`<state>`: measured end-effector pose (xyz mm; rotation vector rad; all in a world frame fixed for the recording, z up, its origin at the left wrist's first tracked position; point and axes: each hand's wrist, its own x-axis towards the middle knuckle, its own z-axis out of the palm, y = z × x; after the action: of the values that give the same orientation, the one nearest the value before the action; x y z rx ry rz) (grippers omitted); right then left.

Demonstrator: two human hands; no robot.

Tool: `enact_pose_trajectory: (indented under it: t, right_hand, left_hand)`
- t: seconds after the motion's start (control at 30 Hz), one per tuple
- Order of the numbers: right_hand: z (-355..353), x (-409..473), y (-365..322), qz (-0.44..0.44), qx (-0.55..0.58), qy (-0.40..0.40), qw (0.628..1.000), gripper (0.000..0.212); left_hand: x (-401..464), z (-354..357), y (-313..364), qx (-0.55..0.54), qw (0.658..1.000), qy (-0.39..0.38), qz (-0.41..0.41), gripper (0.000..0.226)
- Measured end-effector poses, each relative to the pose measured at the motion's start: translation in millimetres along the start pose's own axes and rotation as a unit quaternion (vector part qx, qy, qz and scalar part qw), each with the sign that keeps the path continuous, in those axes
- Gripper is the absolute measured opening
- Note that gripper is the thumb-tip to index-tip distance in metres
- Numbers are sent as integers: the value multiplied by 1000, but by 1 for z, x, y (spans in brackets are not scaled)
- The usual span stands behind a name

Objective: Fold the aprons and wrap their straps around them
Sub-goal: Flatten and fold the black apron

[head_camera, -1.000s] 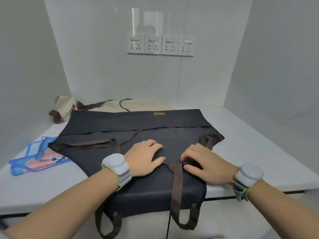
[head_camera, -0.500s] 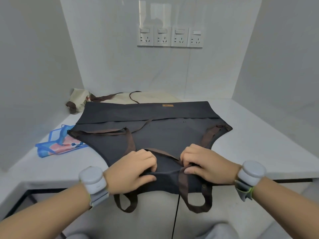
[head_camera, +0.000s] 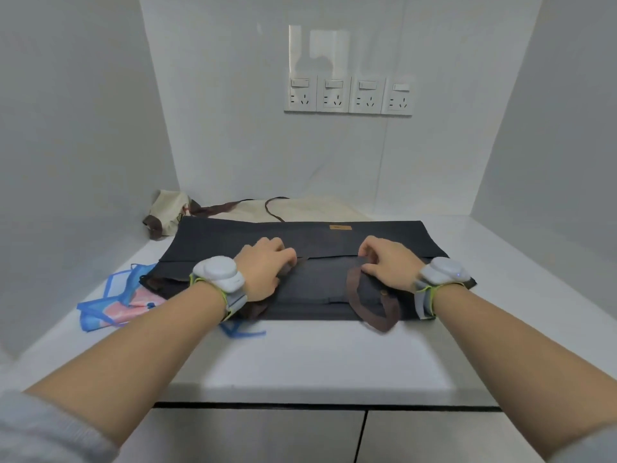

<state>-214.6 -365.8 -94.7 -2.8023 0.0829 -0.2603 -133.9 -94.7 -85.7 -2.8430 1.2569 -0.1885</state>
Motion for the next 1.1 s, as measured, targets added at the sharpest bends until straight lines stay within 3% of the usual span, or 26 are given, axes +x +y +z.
enact_pose_trajectory:
  t: [0.17,0.23,0.3,0.37,0.5,0.6,0.7,0.8,0.9,1.0,1.1]
  right_hand:
    - [17,-20,12,-130,-24,27,991,12]
    - [19,-34,10,-184,-30,13,982,11]
    - [19,-49,9,-199,-30,-28,979,25]
    - [17,-60,11,-196,-11,-62,979,38]
    - [7,-71,18,-167,-7,-89,982,50]
    - [-1,-66,19,-127,-3,-69,989,34]
    - [-9,-59,12,-82,45,-13,996,13]
    - [-20,-44,-1,-14,112,53,992,24]
    - [-30,-12,-8,47,178,102,978,16]
    - [-31,24,-6,104,238,103,960,25]
    - [-31,63,0,157,327,50,931,26]
  left_hand:
    - [-25,31,-10,-70,994,47,76,24]
    - [-34,34,-15,-118,991,10,67,42]
    - [-44,34,-19,-157,985,-24,69,66]
    - [-51,34,-22,-185,980,-46,63,72]
    - [-51,29,-26,-242,970,-4,28,32]
    - [-47,13,-31,-263,964,28,-8,15]
    - [-41,-5,-32,-278,956,76,-47,10]
    - [-27,-17,-33,-317,931,156,-93,12]
    - [1,-23,-38,-341,904,211,-147,8]
    - [30,-19,-45,-313,906,219,-181,6]
    - [63,-10,-57,-263,919,220,-193,7]
